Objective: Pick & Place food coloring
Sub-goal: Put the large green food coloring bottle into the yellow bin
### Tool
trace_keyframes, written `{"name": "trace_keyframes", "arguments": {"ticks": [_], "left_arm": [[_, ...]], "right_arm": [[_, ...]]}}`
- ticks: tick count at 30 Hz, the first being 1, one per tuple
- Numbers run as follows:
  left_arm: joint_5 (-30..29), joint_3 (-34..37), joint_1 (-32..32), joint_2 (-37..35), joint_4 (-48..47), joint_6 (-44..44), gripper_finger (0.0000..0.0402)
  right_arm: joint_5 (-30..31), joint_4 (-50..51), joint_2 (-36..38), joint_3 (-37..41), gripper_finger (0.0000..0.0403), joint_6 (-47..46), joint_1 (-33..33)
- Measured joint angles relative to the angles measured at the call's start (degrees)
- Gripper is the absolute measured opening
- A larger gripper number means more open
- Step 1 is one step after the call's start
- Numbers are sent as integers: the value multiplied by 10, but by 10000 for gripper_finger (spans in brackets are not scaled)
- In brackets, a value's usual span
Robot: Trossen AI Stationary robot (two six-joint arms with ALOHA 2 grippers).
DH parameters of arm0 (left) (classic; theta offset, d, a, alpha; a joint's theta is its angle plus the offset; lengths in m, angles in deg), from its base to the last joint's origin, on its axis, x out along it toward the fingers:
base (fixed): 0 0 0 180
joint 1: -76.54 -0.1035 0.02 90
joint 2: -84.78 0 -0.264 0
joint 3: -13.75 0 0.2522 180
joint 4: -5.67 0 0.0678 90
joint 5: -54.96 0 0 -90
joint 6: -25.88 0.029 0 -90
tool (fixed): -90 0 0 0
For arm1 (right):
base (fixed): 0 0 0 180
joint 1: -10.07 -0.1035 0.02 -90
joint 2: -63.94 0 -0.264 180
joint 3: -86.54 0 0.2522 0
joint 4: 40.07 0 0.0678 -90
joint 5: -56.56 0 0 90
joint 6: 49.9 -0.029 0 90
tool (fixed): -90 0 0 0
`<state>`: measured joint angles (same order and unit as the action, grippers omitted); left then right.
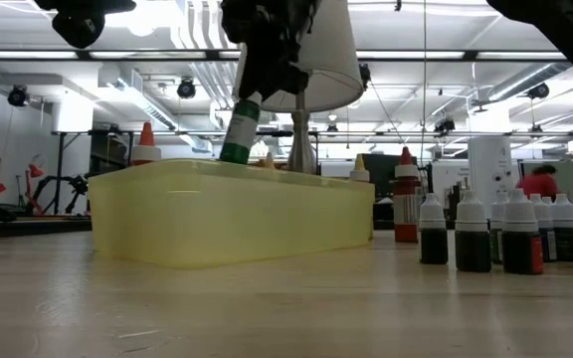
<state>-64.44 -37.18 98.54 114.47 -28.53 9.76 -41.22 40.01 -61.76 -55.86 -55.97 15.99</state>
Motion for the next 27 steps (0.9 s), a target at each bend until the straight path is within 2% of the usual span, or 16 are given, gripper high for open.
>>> {"name": "trace_keyframes", "arguments": {"ticks": [12, 27], "left_arm": [[0, 0, 0, 0, 0, 0, 0], [-2, 0, 0, 0, 0, -1, 0]], "right_arm": [[2, 8, -39, -1, 109, -16, 4], [4, 2, -39, 13, 109, -10, 23]]}}
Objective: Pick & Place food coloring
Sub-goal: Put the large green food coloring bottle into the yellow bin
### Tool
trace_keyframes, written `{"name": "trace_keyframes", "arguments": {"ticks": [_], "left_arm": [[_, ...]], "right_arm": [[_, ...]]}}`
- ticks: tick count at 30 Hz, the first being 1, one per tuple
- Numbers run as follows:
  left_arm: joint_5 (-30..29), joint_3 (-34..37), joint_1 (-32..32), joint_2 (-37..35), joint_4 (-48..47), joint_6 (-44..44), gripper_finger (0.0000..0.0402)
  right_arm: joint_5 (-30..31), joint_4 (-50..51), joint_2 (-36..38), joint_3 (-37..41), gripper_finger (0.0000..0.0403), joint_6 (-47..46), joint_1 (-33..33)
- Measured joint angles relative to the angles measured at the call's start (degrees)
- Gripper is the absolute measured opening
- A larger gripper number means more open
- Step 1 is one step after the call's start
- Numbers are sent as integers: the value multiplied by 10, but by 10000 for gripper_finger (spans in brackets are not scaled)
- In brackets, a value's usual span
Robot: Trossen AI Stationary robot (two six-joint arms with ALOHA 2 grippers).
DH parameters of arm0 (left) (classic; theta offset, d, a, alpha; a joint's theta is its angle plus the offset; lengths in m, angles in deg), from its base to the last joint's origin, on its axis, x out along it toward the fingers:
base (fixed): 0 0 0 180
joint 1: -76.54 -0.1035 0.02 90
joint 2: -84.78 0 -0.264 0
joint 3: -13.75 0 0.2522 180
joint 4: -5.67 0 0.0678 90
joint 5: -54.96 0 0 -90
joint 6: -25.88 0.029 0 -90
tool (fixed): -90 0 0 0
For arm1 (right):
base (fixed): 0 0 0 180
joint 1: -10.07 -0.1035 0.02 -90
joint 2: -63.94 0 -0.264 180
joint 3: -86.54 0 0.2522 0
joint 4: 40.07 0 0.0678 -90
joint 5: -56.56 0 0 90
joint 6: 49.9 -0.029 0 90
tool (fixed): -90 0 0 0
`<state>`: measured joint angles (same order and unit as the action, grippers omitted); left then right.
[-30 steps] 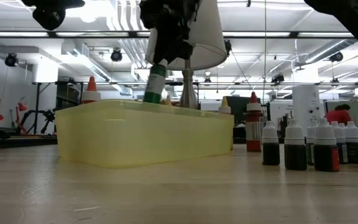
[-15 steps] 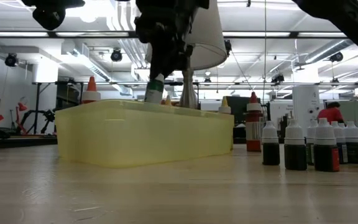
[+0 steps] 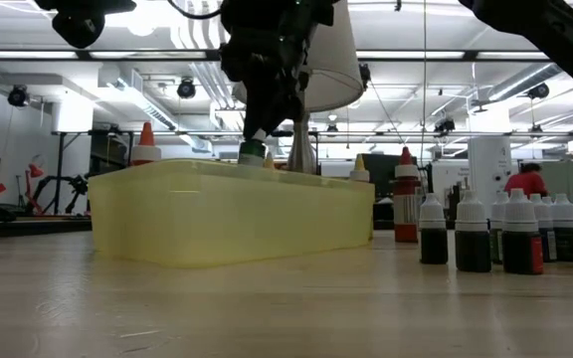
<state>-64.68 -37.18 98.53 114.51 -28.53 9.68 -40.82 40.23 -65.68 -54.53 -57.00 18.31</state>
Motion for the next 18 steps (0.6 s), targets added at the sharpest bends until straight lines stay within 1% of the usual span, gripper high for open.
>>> {"name": "trace_keyframes", "arguments": {"ticks": [11, 18], "left_arm": [[0, 0, 0, 0, 0, 0, 0], [0, 0, 0, 0, 0, -1, 0]], "right_arm": [[-1, -24, 0, 14, 109, 25, 0], [-1, -25, 0, 25, 109, 69, -1]]}}
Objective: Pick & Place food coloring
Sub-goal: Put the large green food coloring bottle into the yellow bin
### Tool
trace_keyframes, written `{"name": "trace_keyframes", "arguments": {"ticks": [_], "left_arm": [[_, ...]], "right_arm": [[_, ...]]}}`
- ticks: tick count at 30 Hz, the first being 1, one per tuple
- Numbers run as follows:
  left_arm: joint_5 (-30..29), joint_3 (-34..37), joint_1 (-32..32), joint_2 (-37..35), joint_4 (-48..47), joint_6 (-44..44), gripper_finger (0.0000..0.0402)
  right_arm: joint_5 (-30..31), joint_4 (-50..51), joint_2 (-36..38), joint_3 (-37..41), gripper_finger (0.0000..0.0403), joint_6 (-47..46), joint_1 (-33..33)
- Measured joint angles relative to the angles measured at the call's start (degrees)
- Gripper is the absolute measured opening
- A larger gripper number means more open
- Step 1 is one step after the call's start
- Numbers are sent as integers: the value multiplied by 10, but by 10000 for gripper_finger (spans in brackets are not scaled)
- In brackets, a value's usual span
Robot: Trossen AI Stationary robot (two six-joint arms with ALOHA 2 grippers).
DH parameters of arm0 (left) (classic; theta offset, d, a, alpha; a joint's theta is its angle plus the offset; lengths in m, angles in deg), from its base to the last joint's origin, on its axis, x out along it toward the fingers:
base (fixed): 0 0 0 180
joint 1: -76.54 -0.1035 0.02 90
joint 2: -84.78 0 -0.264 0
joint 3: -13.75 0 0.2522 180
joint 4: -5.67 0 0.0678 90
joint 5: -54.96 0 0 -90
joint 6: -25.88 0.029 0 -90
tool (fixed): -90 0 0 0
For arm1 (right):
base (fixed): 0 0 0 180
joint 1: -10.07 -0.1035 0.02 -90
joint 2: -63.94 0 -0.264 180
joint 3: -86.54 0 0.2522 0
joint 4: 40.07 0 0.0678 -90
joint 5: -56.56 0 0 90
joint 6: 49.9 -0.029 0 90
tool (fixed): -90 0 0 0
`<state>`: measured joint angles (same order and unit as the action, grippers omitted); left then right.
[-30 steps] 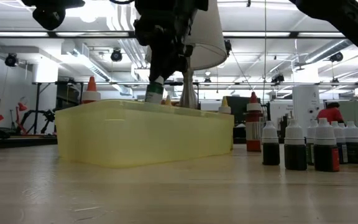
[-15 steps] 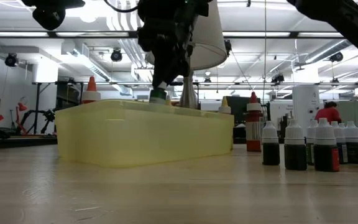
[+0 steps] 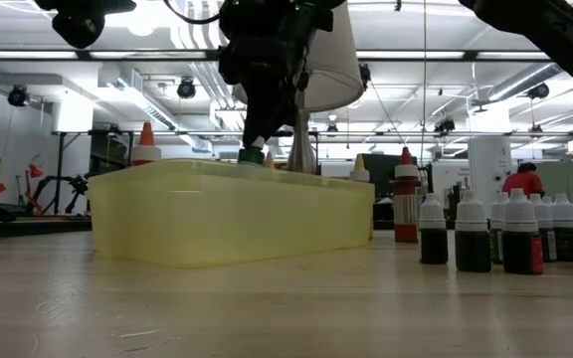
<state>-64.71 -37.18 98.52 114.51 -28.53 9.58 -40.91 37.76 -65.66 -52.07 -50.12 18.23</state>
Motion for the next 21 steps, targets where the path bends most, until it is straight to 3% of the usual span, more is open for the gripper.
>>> {"name": "trace_keyframes", "arguments": {"ticks": [15, 21], "left_arm": [[0, 0, 0, 0, 0, 0, 0], [0, 0, 0, 0, 0, 0, 0]], "right_arm": [[0, -1, 0, 27, 109, 230, -4], [0, -3, 0, 27, 109, 251, -4]]}}
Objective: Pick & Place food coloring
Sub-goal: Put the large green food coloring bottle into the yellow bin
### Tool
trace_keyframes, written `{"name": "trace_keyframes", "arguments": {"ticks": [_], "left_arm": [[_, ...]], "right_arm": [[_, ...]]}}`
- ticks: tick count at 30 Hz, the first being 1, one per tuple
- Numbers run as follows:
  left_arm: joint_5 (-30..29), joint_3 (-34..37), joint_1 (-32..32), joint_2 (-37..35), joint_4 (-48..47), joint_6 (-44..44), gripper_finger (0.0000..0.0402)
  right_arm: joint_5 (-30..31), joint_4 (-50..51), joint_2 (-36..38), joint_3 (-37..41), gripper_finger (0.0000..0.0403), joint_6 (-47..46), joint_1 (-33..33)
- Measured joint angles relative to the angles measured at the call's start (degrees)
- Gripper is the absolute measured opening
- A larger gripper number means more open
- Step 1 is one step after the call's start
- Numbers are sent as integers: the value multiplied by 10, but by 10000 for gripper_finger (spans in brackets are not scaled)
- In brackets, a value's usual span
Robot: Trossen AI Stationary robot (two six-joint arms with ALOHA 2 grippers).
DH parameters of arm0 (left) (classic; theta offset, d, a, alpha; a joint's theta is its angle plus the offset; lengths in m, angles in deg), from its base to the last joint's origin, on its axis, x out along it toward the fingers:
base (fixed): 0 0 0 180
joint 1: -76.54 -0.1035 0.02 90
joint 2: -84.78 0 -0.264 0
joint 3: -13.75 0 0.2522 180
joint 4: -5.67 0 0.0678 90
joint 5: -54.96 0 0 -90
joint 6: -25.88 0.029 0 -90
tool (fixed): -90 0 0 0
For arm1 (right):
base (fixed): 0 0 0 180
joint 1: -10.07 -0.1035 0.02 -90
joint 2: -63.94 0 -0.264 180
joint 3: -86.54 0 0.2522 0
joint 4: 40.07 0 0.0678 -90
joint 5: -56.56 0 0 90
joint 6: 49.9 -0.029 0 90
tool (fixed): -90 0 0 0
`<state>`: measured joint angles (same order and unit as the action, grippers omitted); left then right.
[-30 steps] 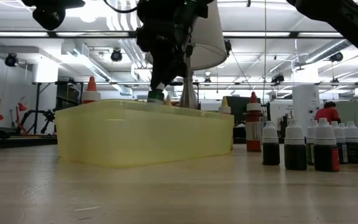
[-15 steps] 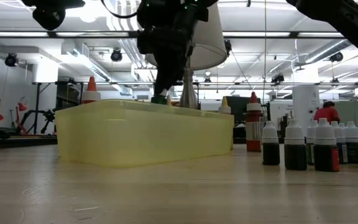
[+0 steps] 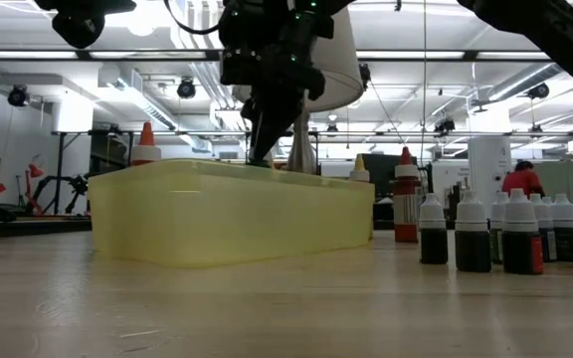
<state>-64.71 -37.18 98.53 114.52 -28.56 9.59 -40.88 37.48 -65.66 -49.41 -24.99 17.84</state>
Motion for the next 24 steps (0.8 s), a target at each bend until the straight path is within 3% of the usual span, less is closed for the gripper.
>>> {"name": "trace_keyframes", "arguments": {"ticks": [24], "left_arm": [[-7, 0, 0, 11, 0, 0, 0]], "right_arm": [[5, -27, 0, 27, 109, 6, 0]]}}
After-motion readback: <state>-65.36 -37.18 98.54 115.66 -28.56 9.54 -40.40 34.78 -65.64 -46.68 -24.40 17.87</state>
